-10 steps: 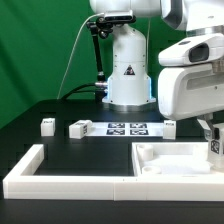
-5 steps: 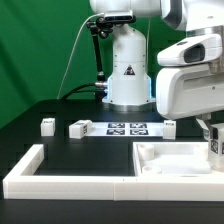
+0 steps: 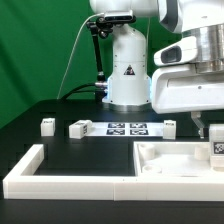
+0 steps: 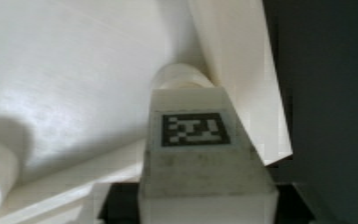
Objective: Assemble one leg
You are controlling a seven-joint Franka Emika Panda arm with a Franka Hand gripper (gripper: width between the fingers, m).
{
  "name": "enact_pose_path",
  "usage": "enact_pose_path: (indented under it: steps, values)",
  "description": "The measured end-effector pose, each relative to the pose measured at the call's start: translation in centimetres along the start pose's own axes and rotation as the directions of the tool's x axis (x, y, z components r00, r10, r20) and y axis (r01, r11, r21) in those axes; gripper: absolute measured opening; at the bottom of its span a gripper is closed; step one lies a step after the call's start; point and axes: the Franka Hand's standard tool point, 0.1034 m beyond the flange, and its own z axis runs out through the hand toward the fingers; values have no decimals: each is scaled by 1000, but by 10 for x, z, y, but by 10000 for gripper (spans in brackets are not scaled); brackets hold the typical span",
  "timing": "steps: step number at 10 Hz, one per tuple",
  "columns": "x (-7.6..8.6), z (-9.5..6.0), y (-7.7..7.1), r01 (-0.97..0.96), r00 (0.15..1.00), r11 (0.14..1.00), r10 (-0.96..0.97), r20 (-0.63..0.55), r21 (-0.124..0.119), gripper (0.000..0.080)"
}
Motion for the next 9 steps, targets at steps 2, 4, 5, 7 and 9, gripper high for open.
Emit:
enact_pose_path:
  steps: [2,4,5,7,9]
  values:
    - [2,0,1,-257,966,966,257,-5,8,293]
    - [2,0,3,-477,879,879,477,-5,1,293]
    - [2,1,4,-537,843,843,537,1,-2,293]
    - [1,0,4,-619,785,785,619,-1,-9,293]
    - [1,1,3,-591,807,807,591,0,-9,365]
